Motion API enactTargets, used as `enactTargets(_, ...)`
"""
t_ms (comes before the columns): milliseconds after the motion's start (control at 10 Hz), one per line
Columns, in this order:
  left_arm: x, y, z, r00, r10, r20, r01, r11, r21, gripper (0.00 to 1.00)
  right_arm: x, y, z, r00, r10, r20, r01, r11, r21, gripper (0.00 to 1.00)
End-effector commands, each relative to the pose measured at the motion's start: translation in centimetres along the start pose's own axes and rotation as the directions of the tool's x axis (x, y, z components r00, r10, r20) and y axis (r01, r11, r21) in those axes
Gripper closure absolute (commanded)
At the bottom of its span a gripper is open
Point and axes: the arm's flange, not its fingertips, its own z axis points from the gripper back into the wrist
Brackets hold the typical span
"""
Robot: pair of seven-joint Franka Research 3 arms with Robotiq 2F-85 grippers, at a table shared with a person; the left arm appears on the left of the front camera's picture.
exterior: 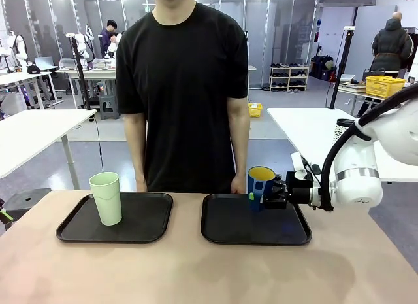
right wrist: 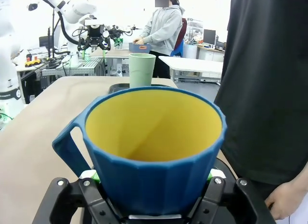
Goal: Sort and store the cups by type.
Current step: Pick up the Handle plastic cup and place it into the empty Flat Tray.
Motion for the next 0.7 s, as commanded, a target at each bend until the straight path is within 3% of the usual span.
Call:
enactTargets(0, -0.2, 0.4, 0.2, 0.999, -0.019, 0.027, 0.018, 1.000, 0.011, 0.00, -1.2, -0.9, -0.9, 1.000, -0.002, 0.019, 0.003, 1.000, -0.028, 0.28)
enactTargets(600, -0.2, 0.4, 0.2, 0.999, -0.019, 0.027, 0.018, 1.000, 0.011, 0.00, -4.7, -1.4, -1.5, 0.997, -0.071, -0.012, 0.069, 0.993, -0.094, 0.28)
